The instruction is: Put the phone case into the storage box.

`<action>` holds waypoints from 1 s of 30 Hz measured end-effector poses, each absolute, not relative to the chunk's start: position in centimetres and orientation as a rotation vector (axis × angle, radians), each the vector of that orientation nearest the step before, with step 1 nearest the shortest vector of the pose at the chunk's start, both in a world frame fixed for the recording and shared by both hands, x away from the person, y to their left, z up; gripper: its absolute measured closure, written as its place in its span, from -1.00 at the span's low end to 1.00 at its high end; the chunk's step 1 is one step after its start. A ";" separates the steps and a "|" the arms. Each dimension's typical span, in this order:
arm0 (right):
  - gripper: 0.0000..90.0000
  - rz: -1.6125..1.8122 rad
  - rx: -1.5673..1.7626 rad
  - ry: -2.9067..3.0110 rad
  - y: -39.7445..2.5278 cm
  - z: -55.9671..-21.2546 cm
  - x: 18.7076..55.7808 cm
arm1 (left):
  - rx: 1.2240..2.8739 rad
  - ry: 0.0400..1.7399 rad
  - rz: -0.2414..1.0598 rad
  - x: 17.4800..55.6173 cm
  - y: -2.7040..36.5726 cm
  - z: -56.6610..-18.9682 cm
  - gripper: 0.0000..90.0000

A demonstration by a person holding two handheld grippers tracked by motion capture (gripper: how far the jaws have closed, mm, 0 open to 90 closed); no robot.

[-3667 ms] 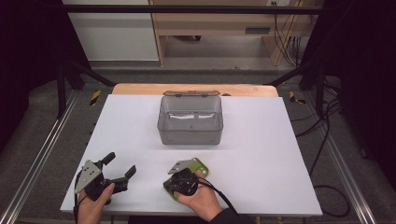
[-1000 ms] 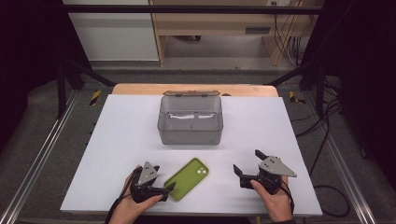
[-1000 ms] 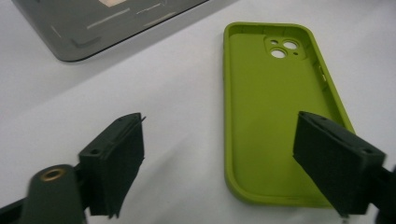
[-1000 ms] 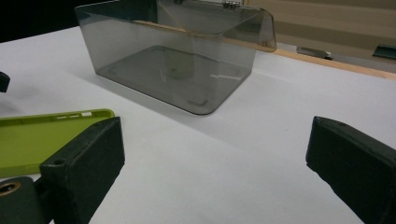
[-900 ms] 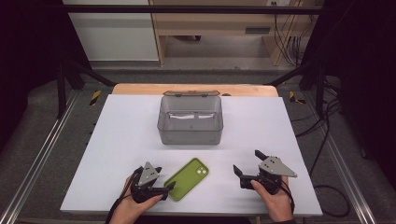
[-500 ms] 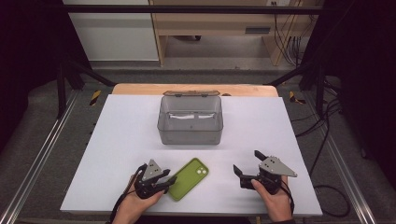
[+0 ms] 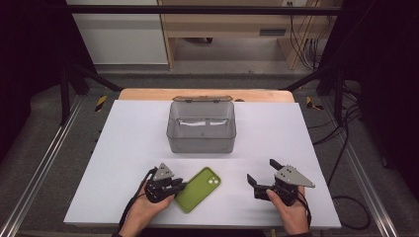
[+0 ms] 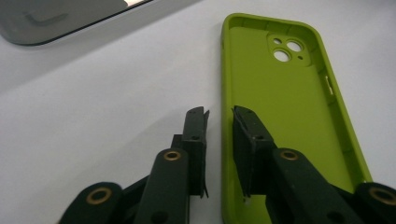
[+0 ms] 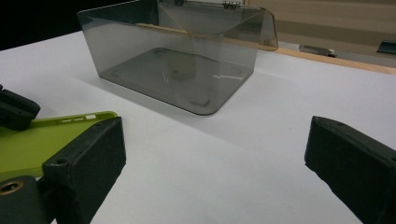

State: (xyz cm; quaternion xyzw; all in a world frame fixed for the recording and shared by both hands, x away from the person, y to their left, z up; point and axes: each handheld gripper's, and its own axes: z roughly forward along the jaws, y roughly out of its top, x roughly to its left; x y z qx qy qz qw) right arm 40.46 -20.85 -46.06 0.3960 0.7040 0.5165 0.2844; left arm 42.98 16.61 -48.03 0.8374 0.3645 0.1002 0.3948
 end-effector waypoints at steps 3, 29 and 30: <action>-0.88 1.381 1.064 1.888 -20.8 -46.1 40.5 | 2.141 0.921 0.215 43.4 16.5 -47.9 0.75; -0.88 1.475 1.085 1.852 -20.4 -46.2 40.5 | 1.803 0.938 0.336 42.3 20.1 -46.8 0.95; -0.88 1.487 1.086 1.844 -20.2 -46.2 40.5 | 1.775 0.947 0.340 42.3 20.3 -46.7 0.95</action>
